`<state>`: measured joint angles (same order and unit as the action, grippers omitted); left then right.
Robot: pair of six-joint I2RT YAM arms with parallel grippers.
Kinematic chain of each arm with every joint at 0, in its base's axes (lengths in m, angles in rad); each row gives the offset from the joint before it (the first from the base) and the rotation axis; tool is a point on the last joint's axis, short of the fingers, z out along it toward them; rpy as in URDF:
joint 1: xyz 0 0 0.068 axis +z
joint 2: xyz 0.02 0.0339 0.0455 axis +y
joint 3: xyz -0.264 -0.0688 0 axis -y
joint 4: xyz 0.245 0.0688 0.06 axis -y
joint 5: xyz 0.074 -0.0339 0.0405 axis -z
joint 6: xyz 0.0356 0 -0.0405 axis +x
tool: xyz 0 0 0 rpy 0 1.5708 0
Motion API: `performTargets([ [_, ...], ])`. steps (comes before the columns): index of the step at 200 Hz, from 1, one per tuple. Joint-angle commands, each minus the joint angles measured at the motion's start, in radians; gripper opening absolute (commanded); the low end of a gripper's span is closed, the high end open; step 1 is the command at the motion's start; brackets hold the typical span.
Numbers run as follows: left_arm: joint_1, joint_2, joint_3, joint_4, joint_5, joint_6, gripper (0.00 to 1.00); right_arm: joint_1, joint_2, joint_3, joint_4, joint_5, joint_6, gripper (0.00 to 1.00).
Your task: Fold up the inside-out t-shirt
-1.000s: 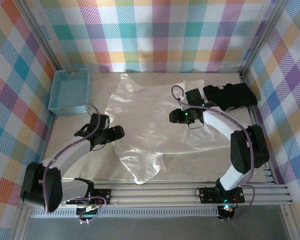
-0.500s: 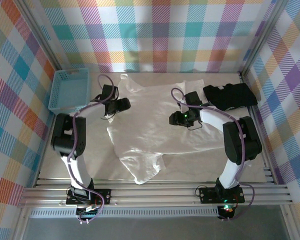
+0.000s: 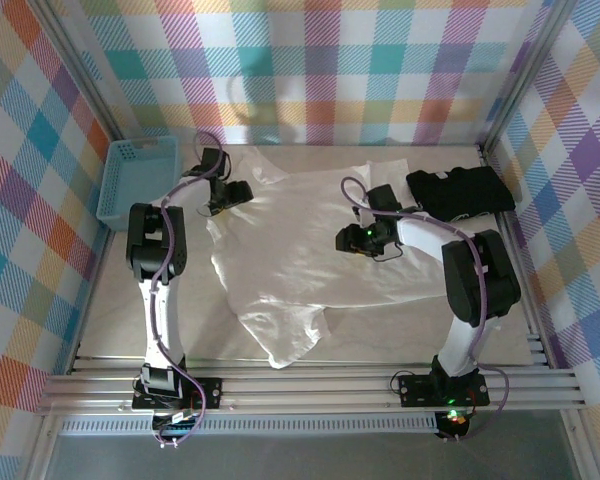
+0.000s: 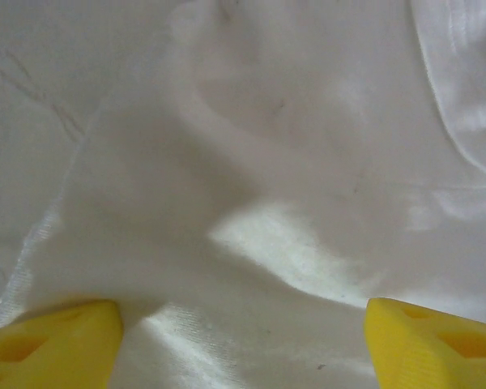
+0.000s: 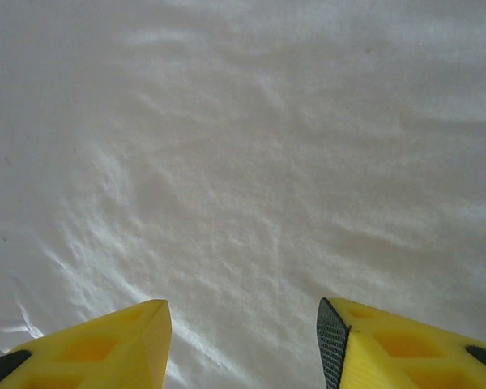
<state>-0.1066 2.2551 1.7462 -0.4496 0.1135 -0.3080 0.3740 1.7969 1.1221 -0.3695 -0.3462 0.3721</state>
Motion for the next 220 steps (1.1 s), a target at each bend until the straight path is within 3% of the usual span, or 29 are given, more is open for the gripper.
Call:
performTargets([
  [1, 0.041, 0.078, 0.085, -0.157, 0.014, 0.050, 0.79, 0.028, 0.006, -0.013, -0.013, -0.036, 0.032, 0.51],
  [65, 0.104, 0.263, 0.465, -0.366, -0.044, 0.131, 0.80, 0.125, 0.000, 0.036, -0.041, -0.027, 0.058, 0.51],
  [86, 0.114, 0.317, 0.625, -0.442, 0.002, 0.141, 0.80, 0.136, -0.025, 0.038, -0.050, -0.005, 0.046, 0.51],
  [99, 0.111, 0.279, 0.629, -0.440, 0.046, 0.136, 0.80, 0.156, -0.048, 0.043, -0.058, -0.001, 0.011, 0.51],
  [139, 0.088, -0.172, 0.119, -0.126, 0.116, 0.061, 0.82, 0.349, -0.118, 0.030, 0.039, -0.056, -0.098, 0.51],
  [173, 0.088, -0.551, -0.355, 0.069, 0.064, -0.053, 0.82, 0.554, -0.043, 0.097, 0.108, -0.054, -0.157, 0.52],
  [220, 0.107, -0.791, -0.594, 0.065, -0.034, -0.133, 0.83, 0.791, 0.103, 0.234, 0.085, 0.090, -0.243, 0.57],
])
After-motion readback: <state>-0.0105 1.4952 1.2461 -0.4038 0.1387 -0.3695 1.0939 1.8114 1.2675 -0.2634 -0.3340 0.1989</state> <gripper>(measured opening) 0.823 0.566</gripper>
